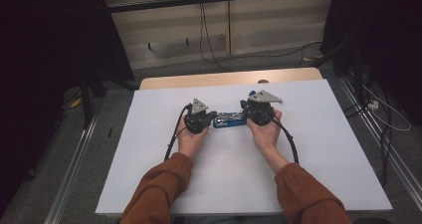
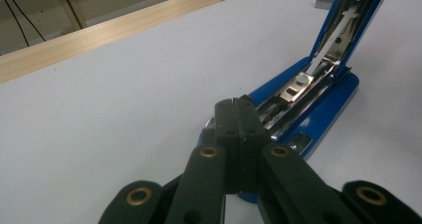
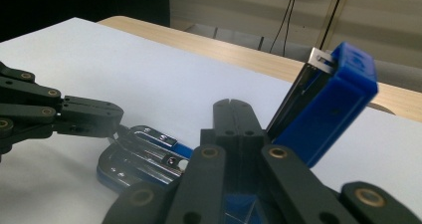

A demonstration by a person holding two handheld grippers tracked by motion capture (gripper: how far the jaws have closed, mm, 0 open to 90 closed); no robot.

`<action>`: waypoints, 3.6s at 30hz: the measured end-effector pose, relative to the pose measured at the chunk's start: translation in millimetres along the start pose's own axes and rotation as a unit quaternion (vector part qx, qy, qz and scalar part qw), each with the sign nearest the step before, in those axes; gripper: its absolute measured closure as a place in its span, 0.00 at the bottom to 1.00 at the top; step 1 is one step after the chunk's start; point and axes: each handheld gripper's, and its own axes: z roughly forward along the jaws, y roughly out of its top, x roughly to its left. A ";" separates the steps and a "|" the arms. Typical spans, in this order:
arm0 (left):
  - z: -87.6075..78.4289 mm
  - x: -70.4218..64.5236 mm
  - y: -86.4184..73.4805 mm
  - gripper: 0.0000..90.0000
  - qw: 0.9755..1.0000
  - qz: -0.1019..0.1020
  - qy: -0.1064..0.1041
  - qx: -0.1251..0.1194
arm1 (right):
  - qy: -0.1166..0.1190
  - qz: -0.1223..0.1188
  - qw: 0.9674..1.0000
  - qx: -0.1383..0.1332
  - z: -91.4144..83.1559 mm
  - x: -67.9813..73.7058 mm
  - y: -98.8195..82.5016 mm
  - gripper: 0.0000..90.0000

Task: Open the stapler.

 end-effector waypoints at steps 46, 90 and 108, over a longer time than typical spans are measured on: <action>-0.1 -0.5 -0.3 1.00 1.000 0.003 0.003 -0.001 | -0.045 0.025 0.999 0.012 -16.5 -42.0 -14.6 1.00; -0.7 -2.5 0.6 1.00 1.000 -0.006 0.008 -0.004 | -0.051 0.014 0.998 0.046 -15.7 -57.3 -30.2 1.00; -4.4 -1.6 3.2 1.00 1.000 -0.016 0.003 -0.019 | -0.037 0.019 0.999 0.031 -21.9 -62.0 -28.8 1.00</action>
